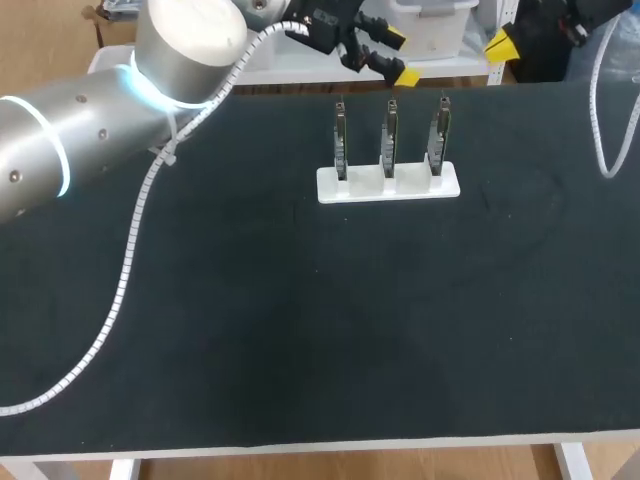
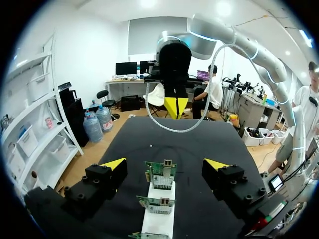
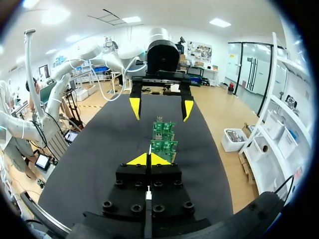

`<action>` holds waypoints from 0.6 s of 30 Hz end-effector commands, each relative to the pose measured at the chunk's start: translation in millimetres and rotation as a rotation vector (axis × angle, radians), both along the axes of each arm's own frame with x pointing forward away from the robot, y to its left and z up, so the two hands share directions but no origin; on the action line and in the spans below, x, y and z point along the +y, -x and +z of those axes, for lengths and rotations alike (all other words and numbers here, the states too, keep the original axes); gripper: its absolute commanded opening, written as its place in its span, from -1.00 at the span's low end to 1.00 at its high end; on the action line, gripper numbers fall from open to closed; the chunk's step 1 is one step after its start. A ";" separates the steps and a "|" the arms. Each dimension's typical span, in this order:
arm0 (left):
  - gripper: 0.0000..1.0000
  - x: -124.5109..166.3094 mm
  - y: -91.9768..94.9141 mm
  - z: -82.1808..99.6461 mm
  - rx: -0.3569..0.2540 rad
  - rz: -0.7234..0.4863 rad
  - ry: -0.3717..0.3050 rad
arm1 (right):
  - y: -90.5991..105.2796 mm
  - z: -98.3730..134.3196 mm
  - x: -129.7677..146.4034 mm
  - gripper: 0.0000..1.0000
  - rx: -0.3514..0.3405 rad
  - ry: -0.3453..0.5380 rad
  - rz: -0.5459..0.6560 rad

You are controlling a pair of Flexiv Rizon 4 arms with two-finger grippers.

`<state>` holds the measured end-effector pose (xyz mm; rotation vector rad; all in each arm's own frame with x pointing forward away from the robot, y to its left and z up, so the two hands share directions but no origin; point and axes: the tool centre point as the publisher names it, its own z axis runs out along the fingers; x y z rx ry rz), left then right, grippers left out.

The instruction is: Pick up the optical module with the left hand, and insert it into the network port with the right hand.

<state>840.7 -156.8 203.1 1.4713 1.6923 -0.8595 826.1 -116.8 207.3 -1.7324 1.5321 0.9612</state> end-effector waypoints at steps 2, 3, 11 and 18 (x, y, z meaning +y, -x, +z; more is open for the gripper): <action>1.00 20.1 10.1 11.5 -0.032 0.044 -0.003 | -9.3 6.3 -5.1 -1.00 0.453 0.056 0.716; 1.00 21.9 10.2 12.4 -0.034 0.048 -0.005 | -9.4 6.6 -5.2 -1.00 0.451 0.059 0.713; 1.00 27.7 10.9 15.8 -0.012 0.069 0.077 | -14.6 9.1 -5.4 1.00 0.447 0.078 0.649; 1.00 27.7 10.9 15.8 -0.012 0.069 0.077 | -14.6 9.1 -5.4 1.00 0.447 0.078 0.649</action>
